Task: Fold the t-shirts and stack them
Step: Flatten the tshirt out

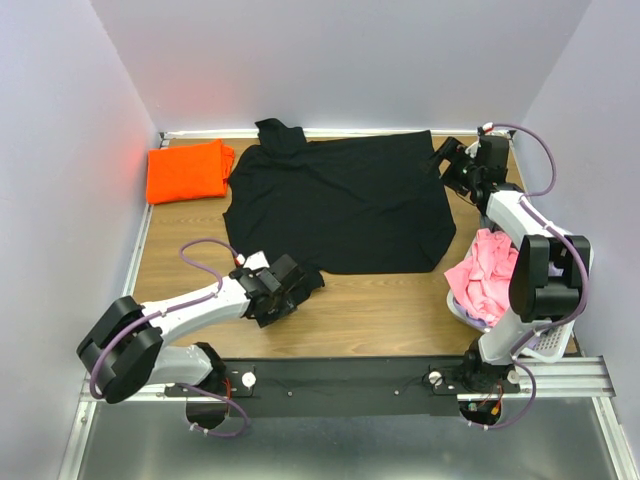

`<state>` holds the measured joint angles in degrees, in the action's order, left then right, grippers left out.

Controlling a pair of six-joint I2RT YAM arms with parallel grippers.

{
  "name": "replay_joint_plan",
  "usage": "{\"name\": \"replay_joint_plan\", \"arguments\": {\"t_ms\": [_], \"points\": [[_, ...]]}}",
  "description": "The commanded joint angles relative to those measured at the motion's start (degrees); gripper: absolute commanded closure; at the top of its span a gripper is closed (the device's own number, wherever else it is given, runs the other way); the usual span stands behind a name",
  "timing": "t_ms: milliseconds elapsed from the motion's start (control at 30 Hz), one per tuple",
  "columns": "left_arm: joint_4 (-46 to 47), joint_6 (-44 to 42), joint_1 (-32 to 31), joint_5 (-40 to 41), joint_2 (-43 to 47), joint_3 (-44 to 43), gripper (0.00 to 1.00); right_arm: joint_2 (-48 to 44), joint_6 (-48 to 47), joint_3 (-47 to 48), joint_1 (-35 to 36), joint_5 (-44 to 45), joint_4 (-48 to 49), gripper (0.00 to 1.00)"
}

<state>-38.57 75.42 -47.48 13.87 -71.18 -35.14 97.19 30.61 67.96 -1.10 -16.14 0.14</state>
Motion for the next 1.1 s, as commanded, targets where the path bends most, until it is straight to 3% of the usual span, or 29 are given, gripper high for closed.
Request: {"name": "replay_joint_plan", "arguments": {"t_ms": [0,67,133,300,333,367,633,833,1067], "points": [[0.9,-1.1,1.2,2.7,-1.7,0.2,0.42,-2.0,0.2,-0.9,-0.5,-1.2,1.4,0.0],[1.2,-1.7,1.5,2.7,-2.4,0.1,0.43,-1.9,0.3,-0.9,-0.6,-1.2,1.5,0.0],[1.4,-2.0,1.6,2.7,-2.6,0.2,0.51,-1.9,0.2,-0.9,-0.5,-1.1,1.5,0.0],[2.2,-2.9,1.8,2.7,-2.5,0.4,0.79,-1.7,0.2,-0.9,-0.6,-1.3,1.8,0.0],[2.2,-3.0,1.8,2.7,-2.5,0.6,0.86,-1.6,0.2,-0.9,-0.6,-1.3,1.8,0.0],[2.5,-3.3,1.8,2.8,-2.3,0.6,1.0,-1.6,0.2,-0.9,-0.6,-1.3,1.8,0.0],[3.2,-5.5,1.8,7.7,-1.1,-0.3,1.0,-1.8,0.1,-1.1,-0.6,-2.0,2.0,0.0],[4.2,-5.5,1.8,15.6,6.1,-2.2,1.0,-1.3,-0.2,-1.3,-0.6,-4.3,3.1,0.0],[12.6,-8.1,1.9,17.2,13.2,2.0,1.0,-0.4,-0.2,-1.5,-0.5,-5.9,4.2,0.0]]}}
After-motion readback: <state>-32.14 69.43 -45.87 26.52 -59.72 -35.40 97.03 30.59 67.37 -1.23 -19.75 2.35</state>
